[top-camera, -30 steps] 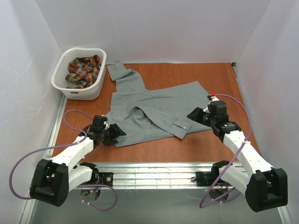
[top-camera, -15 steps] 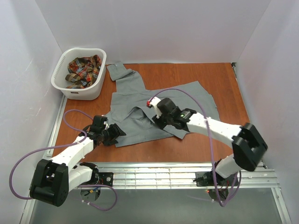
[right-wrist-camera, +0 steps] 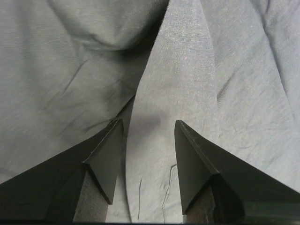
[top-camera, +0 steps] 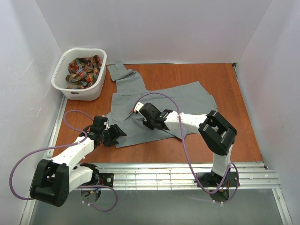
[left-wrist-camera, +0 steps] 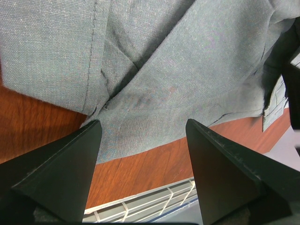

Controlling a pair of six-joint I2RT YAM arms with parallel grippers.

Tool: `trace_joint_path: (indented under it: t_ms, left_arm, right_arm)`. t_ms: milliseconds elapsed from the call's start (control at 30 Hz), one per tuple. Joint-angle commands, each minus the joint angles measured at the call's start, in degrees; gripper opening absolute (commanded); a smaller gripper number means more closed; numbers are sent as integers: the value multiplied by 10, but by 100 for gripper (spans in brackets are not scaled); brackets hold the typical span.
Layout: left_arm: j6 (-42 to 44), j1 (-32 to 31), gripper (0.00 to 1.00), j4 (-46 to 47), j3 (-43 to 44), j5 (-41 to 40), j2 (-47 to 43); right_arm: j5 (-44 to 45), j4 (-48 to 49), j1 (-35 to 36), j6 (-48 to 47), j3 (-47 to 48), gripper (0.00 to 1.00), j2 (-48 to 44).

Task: Fold and stack the long sleeve shirts
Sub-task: Fold the shirt

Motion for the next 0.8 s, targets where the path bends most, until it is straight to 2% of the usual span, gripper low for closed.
trace_joint_path:
  t_ms: [0,67,133,167,233,267,300,500,767]
  left_arm:
    - [7,-1,69,-14,8,-6,8]
    - [7,-1,69,-14,8,-5,8]
    - [7,-1,69,-14,8,-7,8]
    - [7,-1,69,-14,8,-7,8]
    - [7,-1,69,-13,7,-7,8]
    - [7,-1,69,-14,6,-7,9]
    - [7,-1,69,-15,6,-9,9]
    - [4,0,69,-9,2,-12,19]
    - [-2,-1,67,-12,5,-20,15]
  right_arm:
    - [68,29,8,-22,24,42,26]
    - [77,31,9,-30,30,41,40]
    - [90,33,12,-40,38,33,46]
    - [91,34,12,-43,41,21,49]
    - [94,36,16,-51,45,12,49]
    - [101,35,18,-60,47,4,43]
    - [102,33,24,-66,46,1,39]
    - [93,3,39,-87,27,1,-42]
    - [54,-36,45,-107,-51,1,-176]
